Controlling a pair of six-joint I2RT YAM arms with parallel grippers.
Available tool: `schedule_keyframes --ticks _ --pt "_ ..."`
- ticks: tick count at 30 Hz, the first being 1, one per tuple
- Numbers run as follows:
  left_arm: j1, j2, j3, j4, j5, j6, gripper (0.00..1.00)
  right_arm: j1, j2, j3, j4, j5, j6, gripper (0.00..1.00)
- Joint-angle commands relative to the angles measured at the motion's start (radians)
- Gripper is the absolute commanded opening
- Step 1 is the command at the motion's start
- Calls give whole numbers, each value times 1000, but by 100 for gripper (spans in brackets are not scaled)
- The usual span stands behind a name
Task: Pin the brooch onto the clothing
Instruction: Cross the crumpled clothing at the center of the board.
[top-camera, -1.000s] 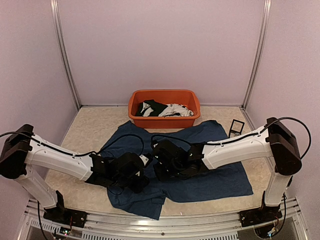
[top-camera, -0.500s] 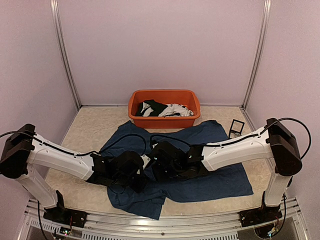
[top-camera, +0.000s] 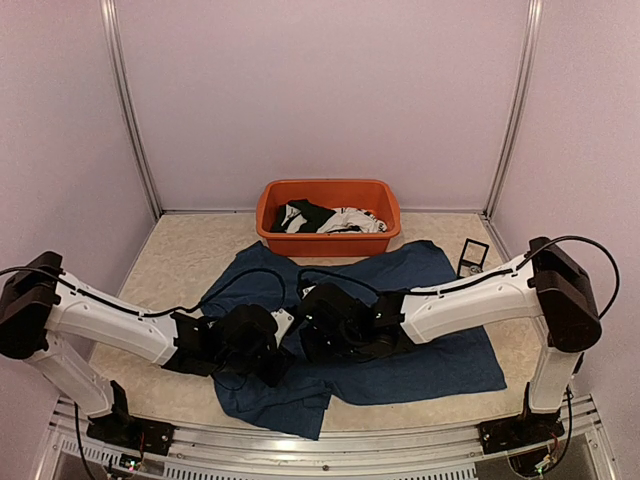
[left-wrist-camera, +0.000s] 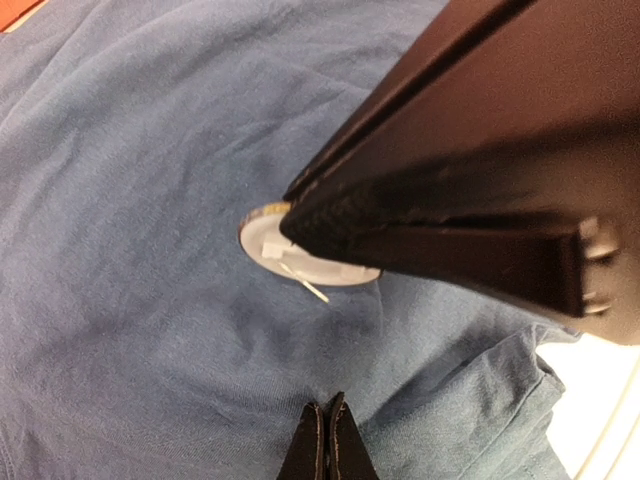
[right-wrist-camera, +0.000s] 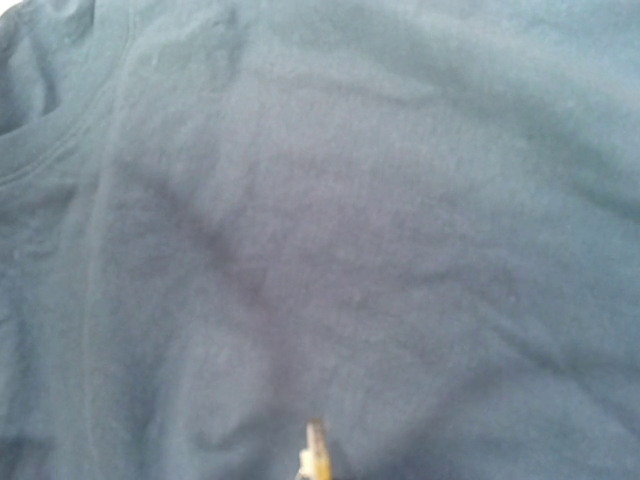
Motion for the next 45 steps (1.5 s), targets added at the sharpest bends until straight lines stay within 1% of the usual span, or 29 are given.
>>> schedule_keyframes --ticks 1,12,21,45 --pt "2 -41 -31 59 -15 -12 0 19 34 -10 24 -15 17 0" --pt "2 -48 -40 75 -36 -13 0 35 40 -4 36 -51 13 0" --pt "1 -33 -35 67 -59 -30 0 49 19 -24 30 -44 11 0" --pt "2 12 24 -9 -80 -49 0 83 -54 -66 56 -58 -47 0"
